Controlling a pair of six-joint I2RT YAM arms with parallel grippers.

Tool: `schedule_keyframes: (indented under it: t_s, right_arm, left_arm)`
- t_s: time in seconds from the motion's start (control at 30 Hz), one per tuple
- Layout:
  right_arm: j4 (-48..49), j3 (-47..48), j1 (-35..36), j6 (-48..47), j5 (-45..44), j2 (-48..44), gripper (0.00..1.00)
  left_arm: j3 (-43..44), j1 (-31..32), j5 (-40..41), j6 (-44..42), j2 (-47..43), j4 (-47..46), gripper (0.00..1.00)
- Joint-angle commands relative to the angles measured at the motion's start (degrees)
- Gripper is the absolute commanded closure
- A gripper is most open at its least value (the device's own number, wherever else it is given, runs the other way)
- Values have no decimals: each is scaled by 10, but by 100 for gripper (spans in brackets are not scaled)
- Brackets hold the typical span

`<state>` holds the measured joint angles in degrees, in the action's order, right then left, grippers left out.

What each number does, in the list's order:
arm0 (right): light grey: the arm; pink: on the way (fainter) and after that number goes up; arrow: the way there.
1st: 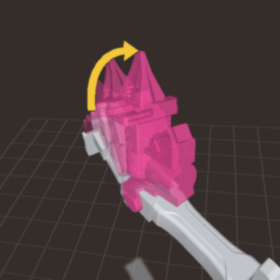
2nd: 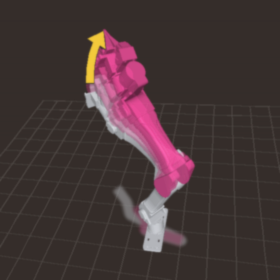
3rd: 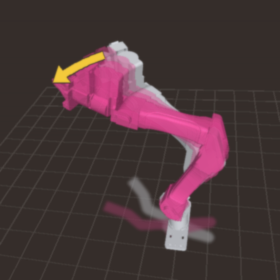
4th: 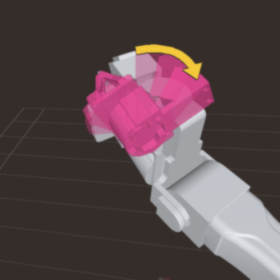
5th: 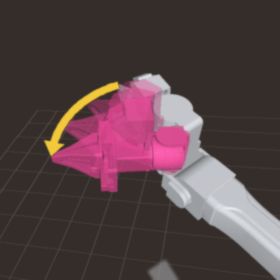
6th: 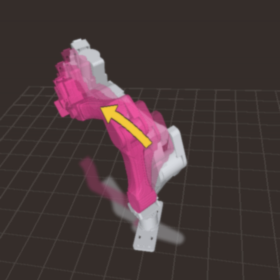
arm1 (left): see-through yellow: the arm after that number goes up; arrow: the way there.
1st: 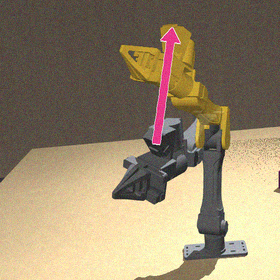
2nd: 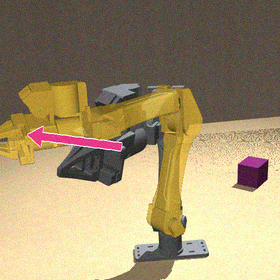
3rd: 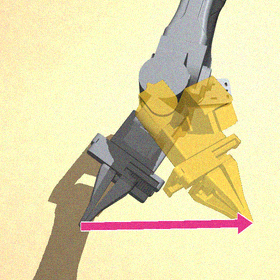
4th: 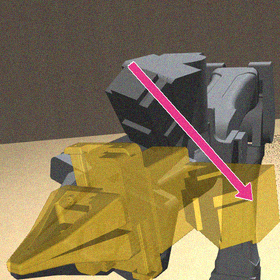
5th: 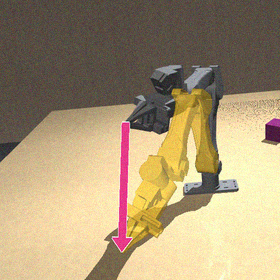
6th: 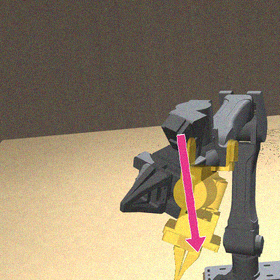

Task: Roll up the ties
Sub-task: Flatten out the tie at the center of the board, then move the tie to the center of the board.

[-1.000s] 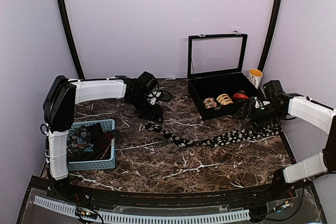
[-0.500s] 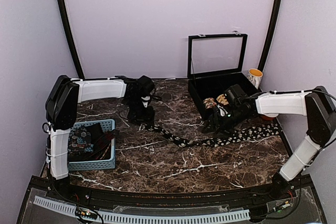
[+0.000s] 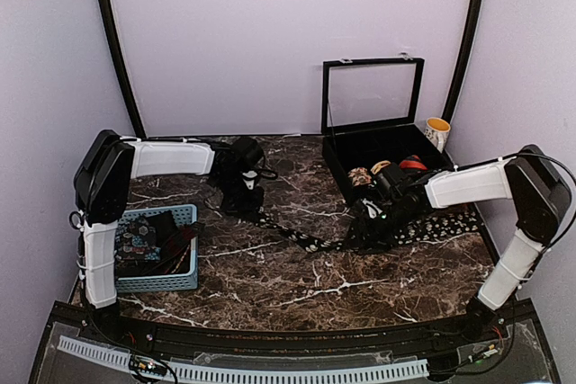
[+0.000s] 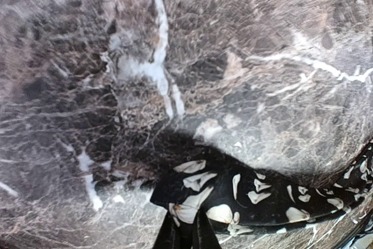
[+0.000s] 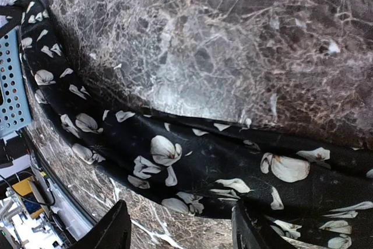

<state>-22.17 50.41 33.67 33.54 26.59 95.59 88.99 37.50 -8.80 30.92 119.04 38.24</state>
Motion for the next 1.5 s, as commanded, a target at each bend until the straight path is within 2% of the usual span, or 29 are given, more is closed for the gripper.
schedule_keyframes:
  t_s: [0.0, 0.23, 0.37, 0.43, 0.53, 0.6, 0.7, 0.83, 1.13, 1.37, 1.47]
  right_arm:
    - [28, -23, 6, 22, -32, 17, 41]
    - [39, -1, 5, 51, -39, 13, 39]
    - [28, 23, 1, 47, -37, -18, 34]
    - [12, 24, -14, 42, -36, -37, 33]
    - [-13, 6, -59, 29, -32, -96, 32]
    - [-34, -11, -97, 15, -31, -130, 32]
    - [-69, -34, -155, -14, -32, -173, 31]
    - [-93, -59, -219, -44, -29, -187, 31]
    - [-15, -22, -224, -10, 3, -94, 35]
    - [-40, -12, -223, -33, -26, -47, 36]
    - [-52, -39, -240, -36, -38, -52, 36]
  left_arm:
    - [-49, -4, 46, -50, -110, -61, 100]
    - [-213, -13, 35, -144, -253, -205, 100]
    - [-249, -14, 63, -163, -267, -198, 100]
    - [-245, -16, 90, -156, -263, -174, 86]
    - [-235, -19, 142, -128, -263, -136, 54]
    - [-236, -19, 175, -117, -275, -126, 41]
    - [-236, -19, 182, -116, -293, -136, 28]
    - [-233, -19, 149, -139, -308, -180, 17]
    - [-221, -18, 118, -149, -302, -243, 5]
    - [-292, -19, 189, -109, -370, -348, 1]
    - [-315, -19, 179, -109, -390, -376, 1]
